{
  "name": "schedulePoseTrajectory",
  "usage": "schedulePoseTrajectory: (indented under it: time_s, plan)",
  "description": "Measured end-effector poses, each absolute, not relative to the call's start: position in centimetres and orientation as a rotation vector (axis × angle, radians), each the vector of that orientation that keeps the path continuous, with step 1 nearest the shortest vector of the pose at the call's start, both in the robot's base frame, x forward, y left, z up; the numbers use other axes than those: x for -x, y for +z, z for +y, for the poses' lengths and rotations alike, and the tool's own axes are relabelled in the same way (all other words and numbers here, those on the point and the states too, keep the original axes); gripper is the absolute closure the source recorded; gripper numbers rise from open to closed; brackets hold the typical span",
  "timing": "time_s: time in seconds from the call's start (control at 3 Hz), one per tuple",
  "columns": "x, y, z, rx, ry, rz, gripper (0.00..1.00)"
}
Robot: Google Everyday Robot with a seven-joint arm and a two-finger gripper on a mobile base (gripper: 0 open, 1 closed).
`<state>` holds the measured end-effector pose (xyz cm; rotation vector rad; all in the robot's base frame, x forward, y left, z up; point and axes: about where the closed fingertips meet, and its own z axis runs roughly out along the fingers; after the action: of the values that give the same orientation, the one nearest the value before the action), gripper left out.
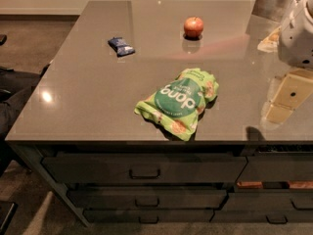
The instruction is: Move apple near rxbar blueberry
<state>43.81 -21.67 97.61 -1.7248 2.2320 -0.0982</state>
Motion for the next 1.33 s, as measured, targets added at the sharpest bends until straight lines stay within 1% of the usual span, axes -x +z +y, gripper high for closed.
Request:
schedulePoseTrajectory:
  time_s: [0.33, 0.67, 1.0, 1.33]
  plan:
    - [-43.8, 97.6, -21.7, 1.725, -0.098, 2.232, 0.0]
    - [-45.3, 97.6, -21.5, 1.676, -0.085, 2.25, 0.0]
    - [-48.3, 97.1, -21.0, 1.603, -0.006, 2.276, 0.0]
    - [-52.7, 96.7, -20.4, 1.506, 0.084, 2.291, 0.0]
